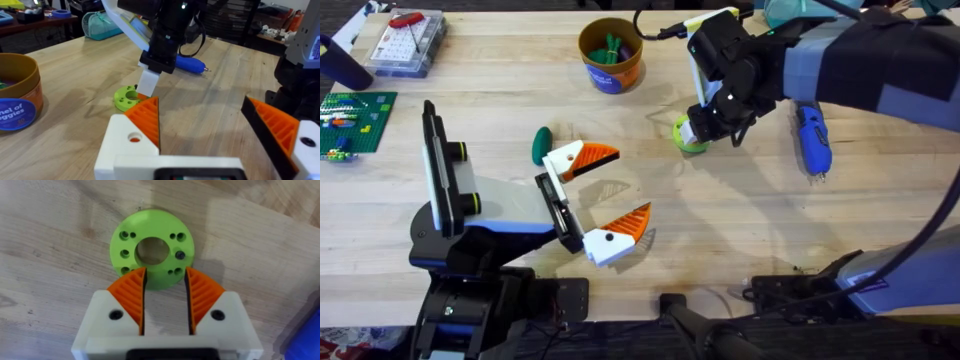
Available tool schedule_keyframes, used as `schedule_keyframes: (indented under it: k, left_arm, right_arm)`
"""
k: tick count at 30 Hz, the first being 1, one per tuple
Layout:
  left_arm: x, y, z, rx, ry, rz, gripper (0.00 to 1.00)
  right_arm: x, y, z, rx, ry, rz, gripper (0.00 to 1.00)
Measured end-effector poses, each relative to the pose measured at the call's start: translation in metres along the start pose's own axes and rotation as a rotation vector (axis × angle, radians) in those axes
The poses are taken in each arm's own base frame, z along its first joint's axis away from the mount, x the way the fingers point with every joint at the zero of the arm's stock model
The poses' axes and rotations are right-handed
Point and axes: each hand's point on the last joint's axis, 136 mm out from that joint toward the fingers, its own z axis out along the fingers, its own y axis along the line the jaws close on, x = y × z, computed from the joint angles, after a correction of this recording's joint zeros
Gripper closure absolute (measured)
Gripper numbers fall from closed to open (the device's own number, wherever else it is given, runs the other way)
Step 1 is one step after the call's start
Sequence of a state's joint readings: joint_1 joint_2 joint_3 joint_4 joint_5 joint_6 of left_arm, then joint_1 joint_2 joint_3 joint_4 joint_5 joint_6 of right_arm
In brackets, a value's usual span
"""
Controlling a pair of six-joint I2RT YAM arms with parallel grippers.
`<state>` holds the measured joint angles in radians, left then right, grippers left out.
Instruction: Pick up the gripper from the table and insert it into the empty holder that is missing its gripper. Then pick up a screw, insert it into the mounting hole, and use the screwdriver to tighten it. Finally, clean up the table by picking up the vegetable and placing it into the bucket.
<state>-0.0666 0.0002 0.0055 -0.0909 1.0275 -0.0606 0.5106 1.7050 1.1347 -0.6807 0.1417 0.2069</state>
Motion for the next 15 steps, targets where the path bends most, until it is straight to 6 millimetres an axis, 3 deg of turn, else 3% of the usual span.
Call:
schedule_keyframes:
  k: [9,15]
  left_arm:
    - [0.0,0.0,0.0,0.0,0.001,-0.002,0.013]
    - [0.0,0.0,0.0,0.0,0.001,-0.002,0.013]
  right_arm:
    - [0.001,-0.001,-0.002,0.0,0.005,-0.03,0.588]
    - [-0.004,-0.002,-0.022,0.0,0.0,-0.055,0.588]
